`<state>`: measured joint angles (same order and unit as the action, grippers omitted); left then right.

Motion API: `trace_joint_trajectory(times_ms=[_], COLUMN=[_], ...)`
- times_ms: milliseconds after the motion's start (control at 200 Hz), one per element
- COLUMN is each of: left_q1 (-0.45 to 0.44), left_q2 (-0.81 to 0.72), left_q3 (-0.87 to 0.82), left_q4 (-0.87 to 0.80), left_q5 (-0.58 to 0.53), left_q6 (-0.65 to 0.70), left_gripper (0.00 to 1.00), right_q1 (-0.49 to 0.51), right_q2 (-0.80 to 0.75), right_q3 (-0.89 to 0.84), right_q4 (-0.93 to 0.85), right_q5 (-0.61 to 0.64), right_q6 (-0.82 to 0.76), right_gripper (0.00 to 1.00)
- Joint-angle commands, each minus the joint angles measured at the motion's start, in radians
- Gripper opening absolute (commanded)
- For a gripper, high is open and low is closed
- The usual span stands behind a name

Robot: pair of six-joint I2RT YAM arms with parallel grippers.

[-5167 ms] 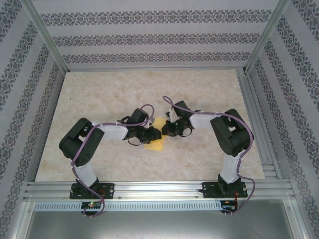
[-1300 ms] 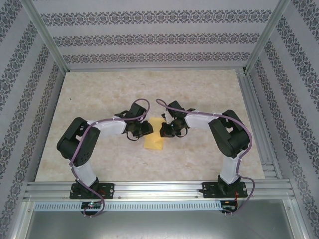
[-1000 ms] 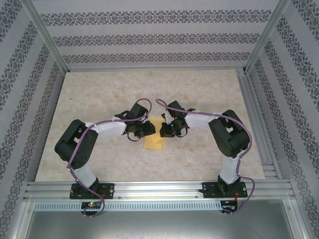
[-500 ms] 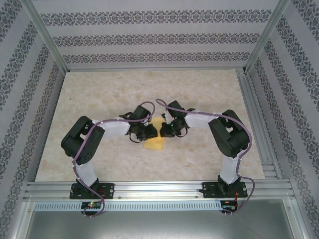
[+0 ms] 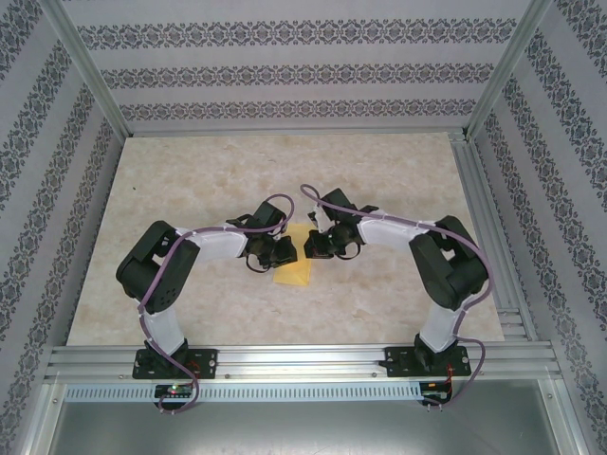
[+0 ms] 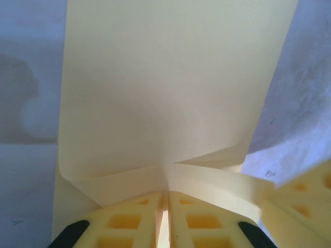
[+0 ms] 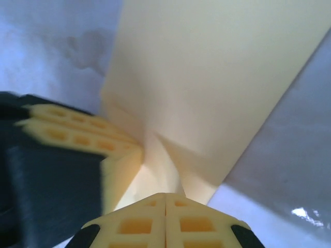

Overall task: Fold a paper plane with a square sheet of paper (pick it up from the middle)
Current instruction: Fold the triangle a second time at the center of the table.

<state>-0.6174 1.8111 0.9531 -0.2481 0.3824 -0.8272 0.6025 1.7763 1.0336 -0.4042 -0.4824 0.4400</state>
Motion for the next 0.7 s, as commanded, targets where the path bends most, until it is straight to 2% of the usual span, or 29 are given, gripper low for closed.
trace_joint_trajectory(times_ms=[0,220,694], left_q1=[-0.010,-0.010,-0.010], left_q2=[0.034,0.042,0.044], left_q3=[-0.055,-0.060,-0.066], left_q4=[-0.042,-0.037,-0.034], left_q5=[-0.057,-0.053,-0.055], left_q6=[-0.028,-0.040,-0.051], left_gripper=[0.14,0.12,0.12], right_q1=[0.046,0.122,0.140], right_q2=[-0.063,-0.067,0.015], right_q3=[-0.065,-0.078,-0.051], right_q4=[0.014,0.007,-0.034], right_q5=[-0.017,0.022,0.069], right_q6=[0.048,0.077,0.066], right_gripper=[0.07,0.08,0.08])
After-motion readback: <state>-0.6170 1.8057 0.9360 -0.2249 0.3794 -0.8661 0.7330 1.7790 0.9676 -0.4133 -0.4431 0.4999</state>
